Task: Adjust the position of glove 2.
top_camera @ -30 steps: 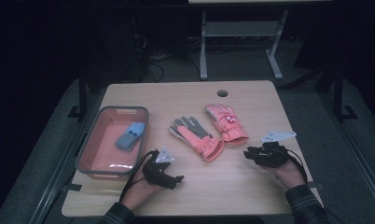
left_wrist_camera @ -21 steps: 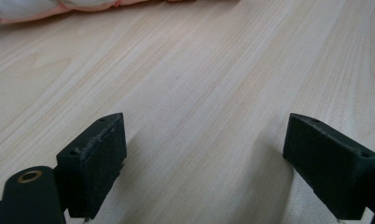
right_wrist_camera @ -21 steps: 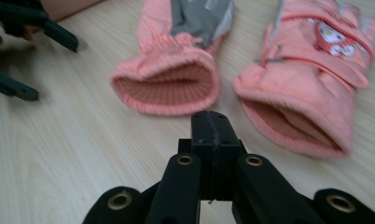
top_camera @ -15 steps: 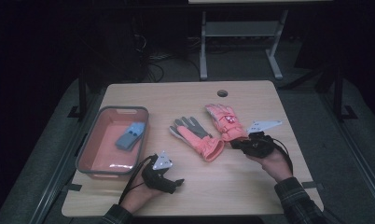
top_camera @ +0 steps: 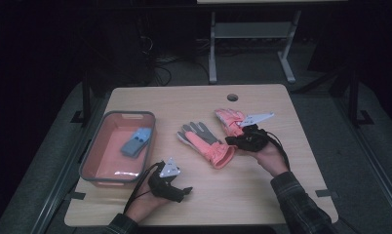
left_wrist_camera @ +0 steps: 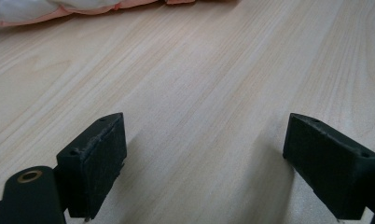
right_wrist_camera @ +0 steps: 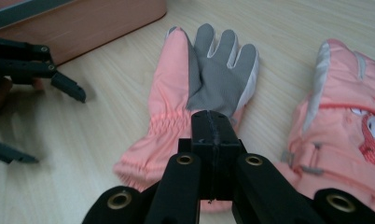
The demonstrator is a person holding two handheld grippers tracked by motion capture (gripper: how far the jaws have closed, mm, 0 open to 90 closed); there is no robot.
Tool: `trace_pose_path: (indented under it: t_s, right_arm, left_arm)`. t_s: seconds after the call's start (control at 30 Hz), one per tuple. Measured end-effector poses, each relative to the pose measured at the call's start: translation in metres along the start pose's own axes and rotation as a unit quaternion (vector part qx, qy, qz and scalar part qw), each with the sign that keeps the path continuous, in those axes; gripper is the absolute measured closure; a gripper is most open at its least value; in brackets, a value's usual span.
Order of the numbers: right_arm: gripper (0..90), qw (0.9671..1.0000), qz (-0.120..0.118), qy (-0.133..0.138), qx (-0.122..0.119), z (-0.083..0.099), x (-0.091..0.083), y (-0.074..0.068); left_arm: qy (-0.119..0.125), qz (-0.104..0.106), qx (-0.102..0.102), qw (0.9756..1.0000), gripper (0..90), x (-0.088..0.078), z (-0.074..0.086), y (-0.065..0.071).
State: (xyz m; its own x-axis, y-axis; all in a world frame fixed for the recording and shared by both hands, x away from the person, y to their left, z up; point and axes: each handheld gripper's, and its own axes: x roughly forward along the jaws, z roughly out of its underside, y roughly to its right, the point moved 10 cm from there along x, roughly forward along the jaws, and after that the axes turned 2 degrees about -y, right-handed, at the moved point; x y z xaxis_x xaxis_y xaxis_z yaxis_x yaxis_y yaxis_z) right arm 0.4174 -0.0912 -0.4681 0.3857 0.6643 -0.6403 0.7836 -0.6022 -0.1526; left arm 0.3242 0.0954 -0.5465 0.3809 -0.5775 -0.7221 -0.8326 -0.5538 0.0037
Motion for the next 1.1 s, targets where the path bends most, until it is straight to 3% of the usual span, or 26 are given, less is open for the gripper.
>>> trace_pose_path:
  t_s: [0.23,0.5,0.6,0.77,1.1]
  right_arm:
    - [90.0,0.9998,-0.007,-0.018,-0.001,-0.006,0.026,0.002]
    - [90.0,0.9979,-0.017,-0.061,-0.013,0.008,0.051,-0.007]
    - [90.0,0.9977,-0.019,-0.065,-0.008,0.012,0.052,-0.008]
    - [90.0,0.9969,-0.025,-0.071,-0.022,0.020,0.049,-0.011]
    - [90.0,0.9948,-0.044,-0.087,-0.029,0.040,0.029,-0.021]
  left_arm:
    - [0.000,0.001,0.000,1.0000,12.5,0.000,0.000,0.000]
    - [-0.001,-0.001,0.001,1.0000,12.5,0.000,0.000,0.000]
    - [0.001,0.000,-0.001,1.0000,12.5,0.000,0.000,0.000]
    - [-0.002,-0.001,0.003,1.0000,12.5,0.000,0.001,-0.001]
    - [0.001,0.000,-0.001,1.0000,12.5,0.000,0.000,0.000]
